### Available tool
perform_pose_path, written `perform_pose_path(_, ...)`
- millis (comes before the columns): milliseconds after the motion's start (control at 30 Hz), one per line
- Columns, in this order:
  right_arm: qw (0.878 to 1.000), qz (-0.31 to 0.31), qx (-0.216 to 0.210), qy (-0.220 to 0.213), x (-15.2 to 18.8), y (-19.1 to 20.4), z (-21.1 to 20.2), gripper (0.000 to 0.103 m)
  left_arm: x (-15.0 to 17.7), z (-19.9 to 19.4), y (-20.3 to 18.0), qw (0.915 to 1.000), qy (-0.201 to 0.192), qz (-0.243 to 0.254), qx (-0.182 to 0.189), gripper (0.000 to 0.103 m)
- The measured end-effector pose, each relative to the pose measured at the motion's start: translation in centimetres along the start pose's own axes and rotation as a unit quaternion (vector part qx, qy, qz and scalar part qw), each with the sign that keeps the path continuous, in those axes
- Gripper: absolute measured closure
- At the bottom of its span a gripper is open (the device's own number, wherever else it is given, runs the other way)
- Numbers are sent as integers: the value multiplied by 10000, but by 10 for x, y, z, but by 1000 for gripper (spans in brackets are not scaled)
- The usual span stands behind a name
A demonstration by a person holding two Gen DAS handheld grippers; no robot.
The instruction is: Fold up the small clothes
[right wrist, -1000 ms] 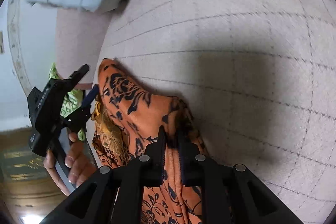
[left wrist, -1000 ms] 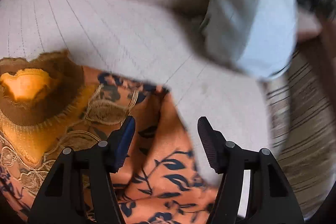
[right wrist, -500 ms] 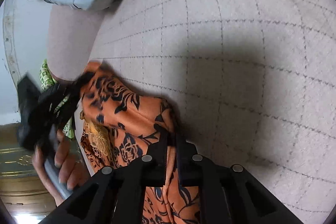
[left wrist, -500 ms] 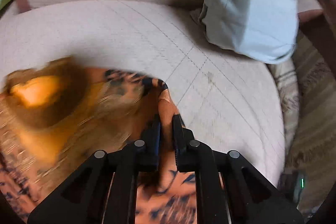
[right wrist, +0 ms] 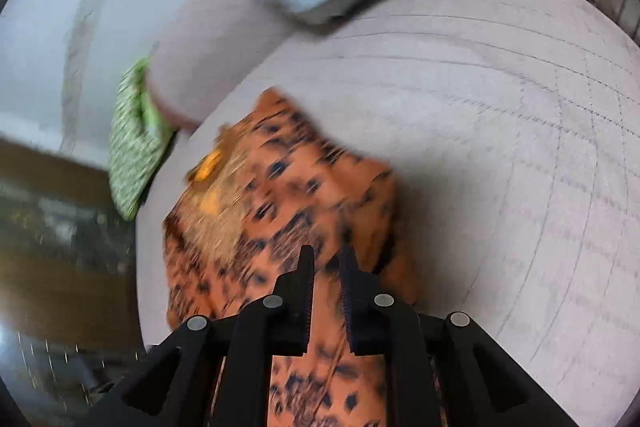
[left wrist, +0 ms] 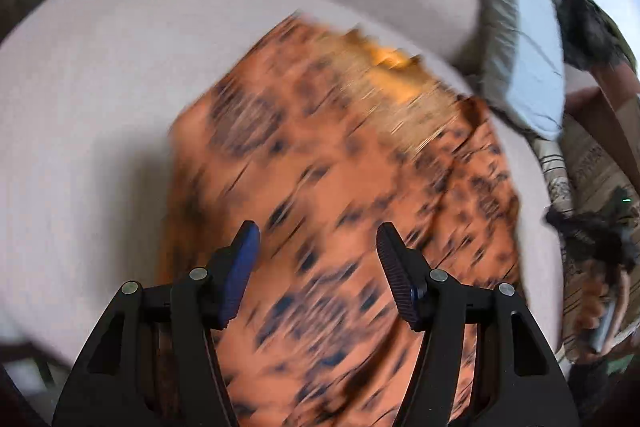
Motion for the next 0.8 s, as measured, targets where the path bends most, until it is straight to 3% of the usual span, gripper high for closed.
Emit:
perform_pose_path(67, 9992, -375, -106, -65, 24, 16, -11, 91, 28, -2, 22, 9995, 140, -281, -5, 42)
perform_pose_path(200, 9983, -560, -173, -71, 86, 18, -27, 90, 48, -25, 38, 9986, -153, -502, 111, 42)
perform_pose_path(333, 9978, -617, -161, 153, 157, 26, -24, 90, 73, -21, 26, 9975, 109, -480, 505, 42)
perform_pose_path(467, 9938, -903, -417, 491, 223, 47, -13, 90, 107, -17, -1, 9959, 403, -74, 803, 42)
perform_pose_path(600, 9908, -1046, -254, 816, 252, 56, 19, 90, 125, 1, -17, 9939, 706, 140, 834, 42)
perform_pose_path(700, 9896, -1096, -176, 912, 253, 60, 39, 90, 124, 4, -19, 9960, 491, 150, 737, 43)
perform_pose_path(733, 9893, -1099, -151, 950, 254, 60, 45, 90, 123, 2, -22, 9965, 402, 302, 668, 46)
perform_pose_path(800, 9872, -1208, 87, 1038, 259, 59, 56, 91, 125, 2, -29, 9956, 377, 558, 658, 89)
Point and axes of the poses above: each gripper's, at about its wrist camera, not at the fingertips, and z roughly the way its jaws point, y to its left, x to its underside, the point moved 7 cm from there along z, roughly the way its jaws point, and after that the axes turned 1 degree about y, right-handed, at the moved point
